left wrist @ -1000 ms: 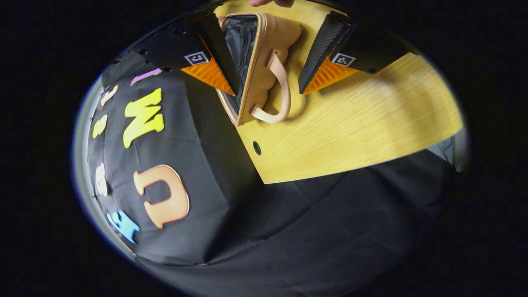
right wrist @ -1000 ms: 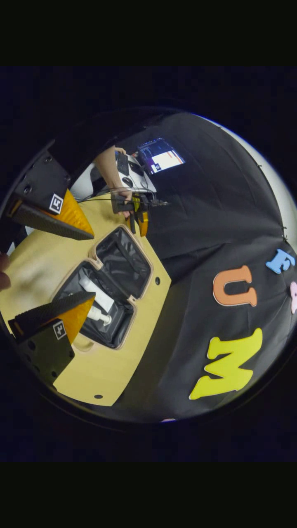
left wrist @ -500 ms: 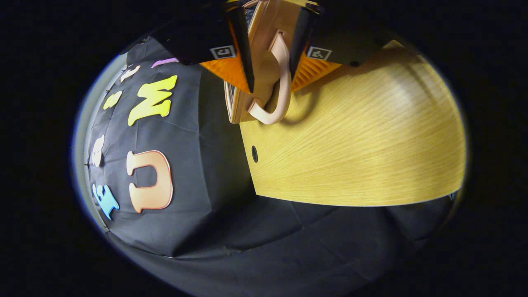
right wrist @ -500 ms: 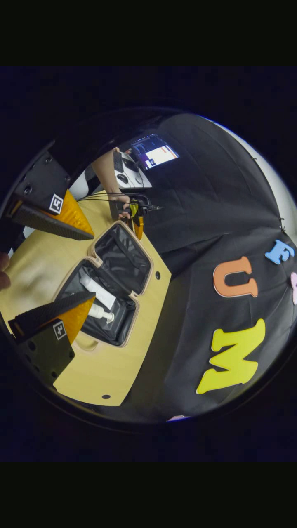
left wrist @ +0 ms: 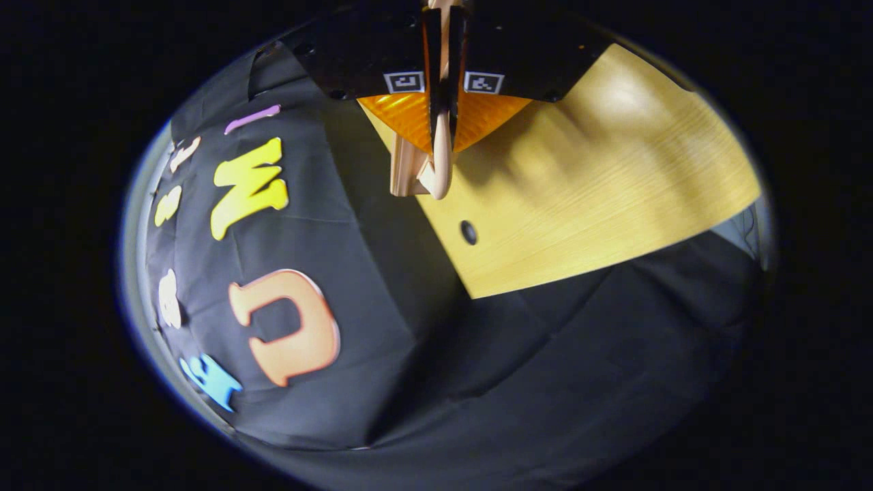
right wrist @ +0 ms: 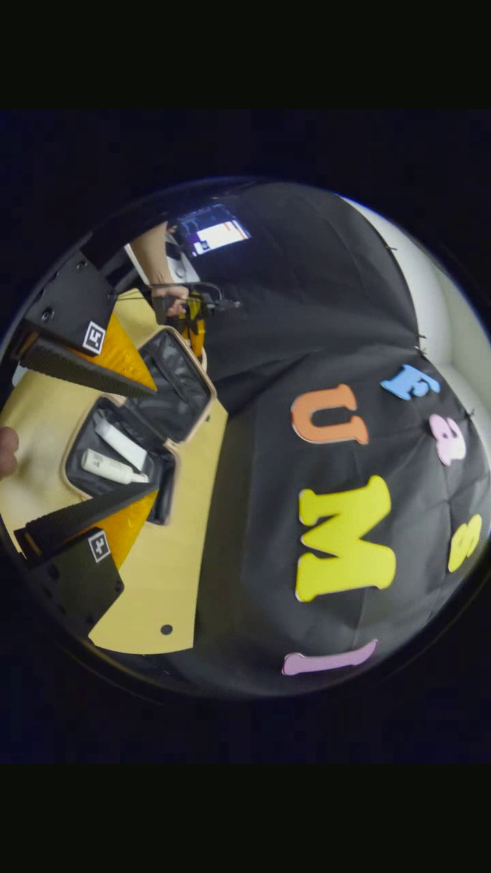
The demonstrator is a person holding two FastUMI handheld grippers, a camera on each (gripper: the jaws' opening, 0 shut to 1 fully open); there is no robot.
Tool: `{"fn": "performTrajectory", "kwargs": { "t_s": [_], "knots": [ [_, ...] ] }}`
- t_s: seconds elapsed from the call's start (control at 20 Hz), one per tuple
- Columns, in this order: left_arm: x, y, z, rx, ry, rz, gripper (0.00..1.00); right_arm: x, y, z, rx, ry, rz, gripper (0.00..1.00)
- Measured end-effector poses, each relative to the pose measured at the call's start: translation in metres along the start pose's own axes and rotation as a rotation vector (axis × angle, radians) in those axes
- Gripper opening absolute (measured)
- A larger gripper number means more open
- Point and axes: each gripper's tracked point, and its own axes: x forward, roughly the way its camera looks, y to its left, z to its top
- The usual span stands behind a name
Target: First open the suitcase, pack the skin care products into it, and then close the suitcase.
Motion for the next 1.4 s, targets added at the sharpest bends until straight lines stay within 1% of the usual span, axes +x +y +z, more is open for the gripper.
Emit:
{"fn": "performTrajectory", "kwargs": {
  "t_s": [0.05, 0.15, 0.3, 0.45, 0.55, 0.6, 0.65, 0.75, 0.9, 1.1, 1.2, 1.3, 1.4],
  "knots": [
    [-0.005, -0.033, 0.000, 0.088, -0.014, -0.017, 0.07, -0.010, -0.011, 0.007, 0.011, -0.036, -0.027, 0.75],
    [-0.009, -0.084, -0.010, 0.208, -0.026, -0.053, 0.07, -0.026, -0.029, 0.010, 0.013, -0.075, -0.063, 0.75],
    [-0.017, -0.159, -0.039, 0.335, -0.032, -0.123, 0.07, -0.059, -0.050, 0.011, 0.015, -0.115, -0.124, 0.75],
    [-0.010, -0.213, -0.090, 0.446, -0.028, -0.140, 0.07, -0.090, -0.079, 0.007, 0.000, -0.160, -0.205, 0.75],
    [-0.008, -0.249, -0.133, 0.541, -0.008, -0.166, 0.07, -0.106, -0.087, 0.005, 0.010, -0.184, -0.232, 0.75],
    [-0.004, -0.259, -0.155, 0.595, 0.005, -0.167, 0.07, -0.114, -0.093, 0.002, 0.013, -0.182, -0.248, 0.75],
    [0.003, -0.265, -0.176, 0.648, 0.023, -0.164, 0.07, -0.123, -0.103, 0.000, 0.015, -0.182, -0.272, 0.75],
    [0.020, -0.267, -0.207, 0.710, 0.060, -0.156, 0.07, -0.141, -0.125, 0.002, 0.015, -0.192, -0.315, 0.75],
    [0.053, -0.253, -0.251, 0.803, 0.115, -0.143, 0.07, -0.166, -0.154, 0.001, 0.028, -0.198, -0.387, 0.75],
    [0.074, -0.237, -0.305, 0.929, 0.176, -0.108, 0.07, -0.200, -0.193, -0.012, 0.036, -0.191, -0.479, 0.75],
    [0.080, -0.217, -0.329, 0.983, 0.229, -0.072, 0.07, -0.216, -0.214, -0.022, 0.057, -0.176, -0.528, 0.75],
    [0.085, -0.195, -0.347, 1.081, 0.265, -0.023, 0.07, -0.229, -0.232, -0.029, 0.085, -0.165, -0.567, 0.75],
    [0.088, -0.172, -0.361, 1.186, 0.295, 0.029, 0.07, -0.238, -0.247, -0.038, 0.100, -0.145, -0.590, 0.75]
  ]
}}
